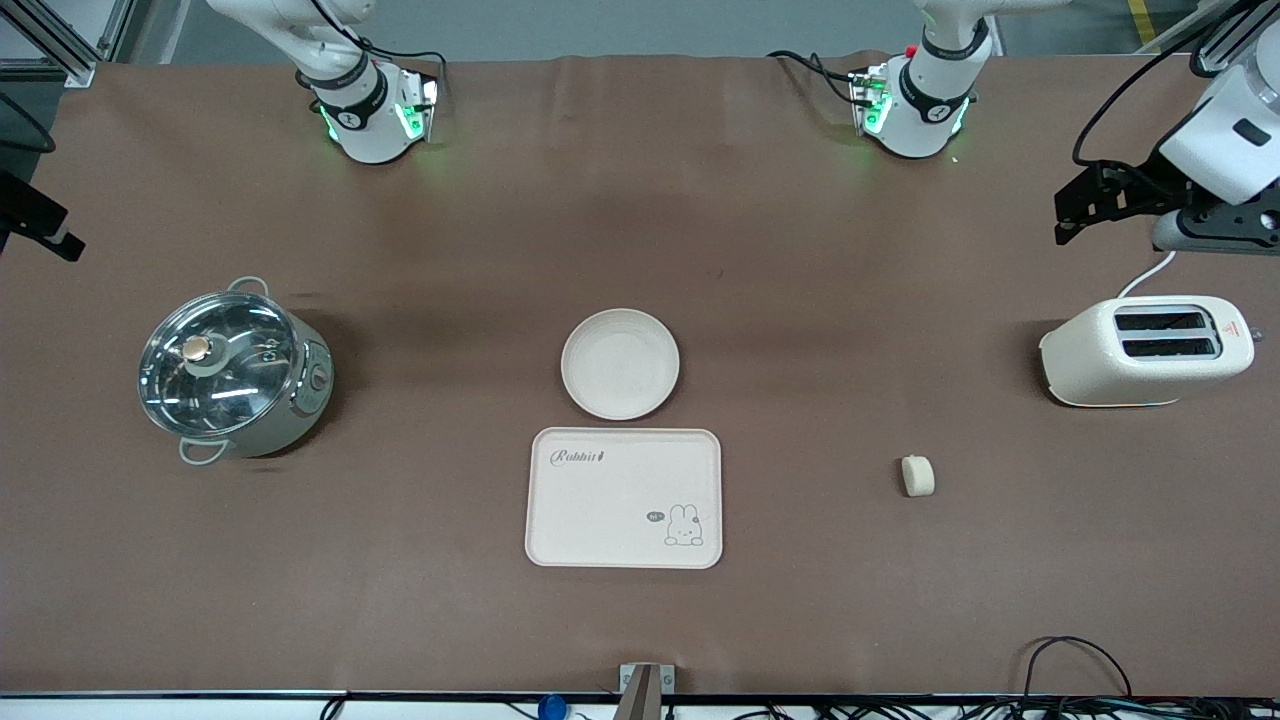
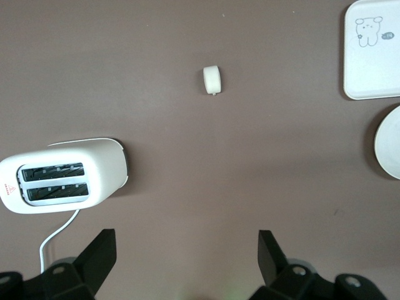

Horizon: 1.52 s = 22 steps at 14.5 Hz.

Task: Place bun in plate and plate on tray
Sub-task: 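Reach the left gripper toward the small cream bun beside the toaster, then grasp the bun with the left gripper while the right gripper moves out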

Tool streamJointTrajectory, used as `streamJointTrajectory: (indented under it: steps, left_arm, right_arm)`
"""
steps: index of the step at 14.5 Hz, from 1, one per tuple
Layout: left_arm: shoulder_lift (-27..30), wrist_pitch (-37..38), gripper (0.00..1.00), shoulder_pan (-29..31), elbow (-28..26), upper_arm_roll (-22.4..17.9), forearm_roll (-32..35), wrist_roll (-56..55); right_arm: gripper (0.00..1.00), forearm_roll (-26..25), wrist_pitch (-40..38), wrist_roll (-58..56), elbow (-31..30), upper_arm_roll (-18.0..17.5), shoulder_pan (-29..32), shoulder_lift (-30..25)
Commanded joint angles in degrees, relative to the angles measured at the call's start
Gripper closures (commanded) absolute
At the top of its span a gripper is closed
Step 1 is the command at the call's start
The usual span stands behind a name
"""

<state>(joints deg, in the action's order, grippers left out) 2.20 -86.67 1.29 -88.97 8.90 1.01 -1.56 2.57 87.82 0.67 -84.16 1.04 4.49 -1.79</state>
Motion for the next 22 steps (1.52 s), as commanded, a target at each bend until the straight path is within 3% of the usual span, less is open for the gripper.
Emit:
streamJointTrajectory:
  steps: [1,4,7,12,15,17,20,22]
  left_arm:
    - [-0.09,0.54,0.0,0.12,0.9,-0.2,-0.13,-0.46]
    - [-0.62,0.63,0.0,0.56,1.08,-0.2,-0.13,-0.37]
    - [-6.84,-1.99,0.0,0.47,1.87,-0.2,-0.22,-0.81]
    - [-20.37,-16.92,0.0,-0.14,1.17,-0.29,1.27,-7.82]
    - [-27.05,-24.49,0.0,-1.89,1.17,0.24,5.39,-20.2]
    - [-31.27,-28.36,0.0,-2.61,1.17,0.33,7.86,-20.76]
    - [-36.99,-34.07,0.0,-2.61,1.08,0.5,7.69,-21.47]
    - [-39.37,-38.29,0.0,-2.95,-0.23,0.59,7.34,-21.47]
  right_arm:
    - [0.0,0.33,-0.72,-1.37,0.31,0.01,0.08,-0.49]
    - [0.0,0.24,-3.25,-1.46,0.31,0.1,0.34,-0.49]
    - [0.0,0.24,-4.14,-1.38,-0.13,0.36,0.78,-0.49]
    - [0.0,0.95,-4.06,-1.38,-0.13,0.45,1.57,-0.32]
    - [0.0,1.12,-3.53,-1.64,-1.17,0.28,1.14,0.21]
    - [0.0,1.21,-3.7,-1.55,-2.32,0.1,0.09,1.87]
    - [0.0,1.04,-3.62,-1.38,-5.92,0.1,-3.51,5.47]
    - [0.0,2.52,0.48,-1.03,-11.69,0.01,-5.62,7.15]
